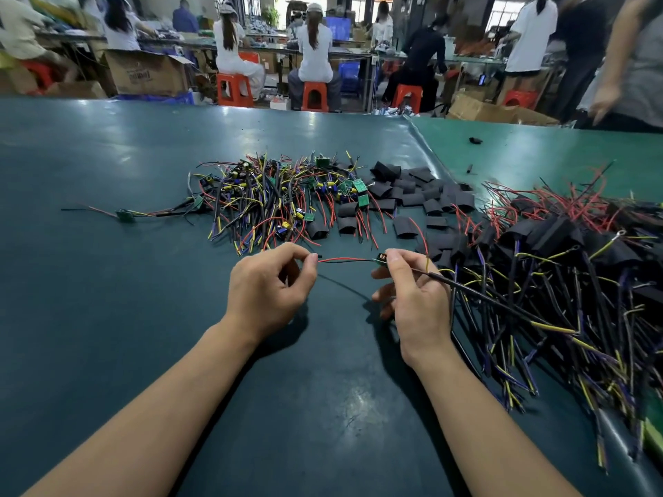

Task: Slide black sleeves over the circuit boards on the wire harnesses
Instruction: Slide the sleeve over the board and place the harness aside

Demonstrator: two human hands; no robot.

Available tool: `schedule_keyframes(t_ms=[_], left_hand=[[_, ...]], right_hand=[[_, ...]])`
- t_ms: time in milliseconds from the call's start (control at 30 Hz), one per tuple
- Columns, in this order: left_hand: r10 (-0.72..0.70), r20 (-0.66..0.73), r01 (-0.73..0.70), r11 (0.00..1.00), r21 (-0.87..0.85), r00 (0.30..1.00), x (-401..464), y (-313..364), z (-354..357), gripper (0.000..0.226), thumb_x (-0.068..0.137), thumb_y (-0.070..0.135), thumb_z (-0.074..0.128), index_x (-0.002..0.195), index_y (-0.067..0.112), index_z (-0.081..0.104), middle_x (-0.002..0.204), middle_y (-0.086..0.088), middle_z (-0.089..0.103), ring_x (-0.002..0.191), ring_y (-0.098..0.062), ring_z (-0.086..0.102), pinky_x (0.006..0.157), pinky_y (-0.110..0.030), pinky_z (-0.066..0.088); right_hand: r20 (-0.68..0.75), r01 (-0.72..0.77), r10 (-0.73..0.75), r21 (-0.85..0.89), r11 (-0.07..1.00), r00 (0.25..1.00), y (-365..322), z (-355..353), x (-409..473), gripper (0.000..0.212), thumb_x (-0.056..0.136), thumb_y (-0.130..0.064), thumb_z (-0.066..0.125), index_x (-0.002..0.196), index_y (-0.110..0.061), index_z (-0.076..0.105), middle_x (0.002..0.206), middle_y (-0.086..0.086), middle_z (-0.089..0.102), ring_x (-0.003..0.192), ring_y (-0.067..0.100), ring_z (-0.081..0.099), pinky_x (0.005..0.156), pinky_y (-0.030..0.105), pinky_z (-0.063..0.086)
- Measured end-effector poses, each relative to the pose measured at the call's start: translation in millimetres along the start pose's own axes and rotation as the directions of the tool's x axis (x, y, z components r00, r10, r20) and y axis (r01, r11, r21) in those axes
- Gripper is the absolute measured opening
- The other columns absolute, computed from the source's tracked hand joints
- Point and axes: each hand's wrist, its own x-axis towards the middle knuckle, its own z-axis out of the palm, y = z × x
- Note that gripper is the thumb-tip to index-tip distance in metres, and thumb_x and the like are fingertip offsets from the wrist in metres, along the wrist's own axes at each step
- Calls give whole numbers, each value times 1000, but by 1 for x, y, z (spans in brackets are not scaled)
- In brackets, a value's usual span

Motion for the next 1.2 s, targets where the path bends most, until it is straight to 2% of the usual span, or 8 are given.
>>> schedule_keyframes(t_ms=[167,267,333,467,700,867,1067,1200], left_hand=[[-18,-27,20,997,76,999,0,-1,0,12,87,18,65,80,9,68,70,0,62,68,-21,53,69,-33,45],[-4,67,-5,990,137,998,2,-5,2,4,85,10,71,83,7,69,84,-3,62,83,-22,53,81,-28,41],[41,177,-82,969,233,983,13,-11,7,9,85,13,71,89,5,69,90,-7,62,90,-26,54,86,-31,40],[25,472,-208,917,340,881,63,-20,28,27,92,29,60,111,10,63,109,-8,62,107,-27,51,97,-37,39],[-71,657,-302,848,436,750,105,-36,74,38,96,28,49,132,16,52,133,-8,54,123,-28,45,104,-45,39],[-68,603,-197,911,362,795,114,-28,103,37,96,29,51,130,15,54,131,-9,54,122,-29,45,105,-44,38],[207,660,-393,908,145,722,111,9,142,43,95,34,55,135,18,57,138,-7,55,126,-29,45,106,-42,37],[46,742,-331,912,241,669,105,22,164,51,98,32,46,147,23,39,154,-7,38,141,-29,30,110,-48,29]], right_hand=[[-122,59,-58,5,998,991,-1,1,6,6,98,-16,57,97,-21,60,85,3,68,48,12,56,38,19,37],[-229,93,-69,95,991,971,-5,-2,11,12,96,-7,54,98,-18,59,68,-7,64,45,11,54,35,20,34],[-273,98,-58,135,986,960,-7,-5,14,16,95,-6,52,94,-19,60,76,-1,64,44,11,53,34,19,33],[-278,98,-48,170,980,959,-6,-7,15,10,89,-13,55,92,-20,61,91,15,63,43,12,54,35,19,34],[-303,178,-85,294,939,949,-9,-10,17,15,78,-16,54,87,-21,65,85,17,57,41,15,50,36,18,32],[-331,256,-168,241,936,929,-12,-12,14,14,81,-15,52,91,-18,61,80,18,52,40,14,49,36,19,32],[-396,362,-243,260,895,885,-19,-14,12,14,82,-12,49,88,-17,61,78,23,50,38,16,46,38,19,33],[-445,421,-261,311,852,857,-27,-29,15,16,81,-11,48,88,-15,61,65,15,52,36,18,45,41,19,34]])
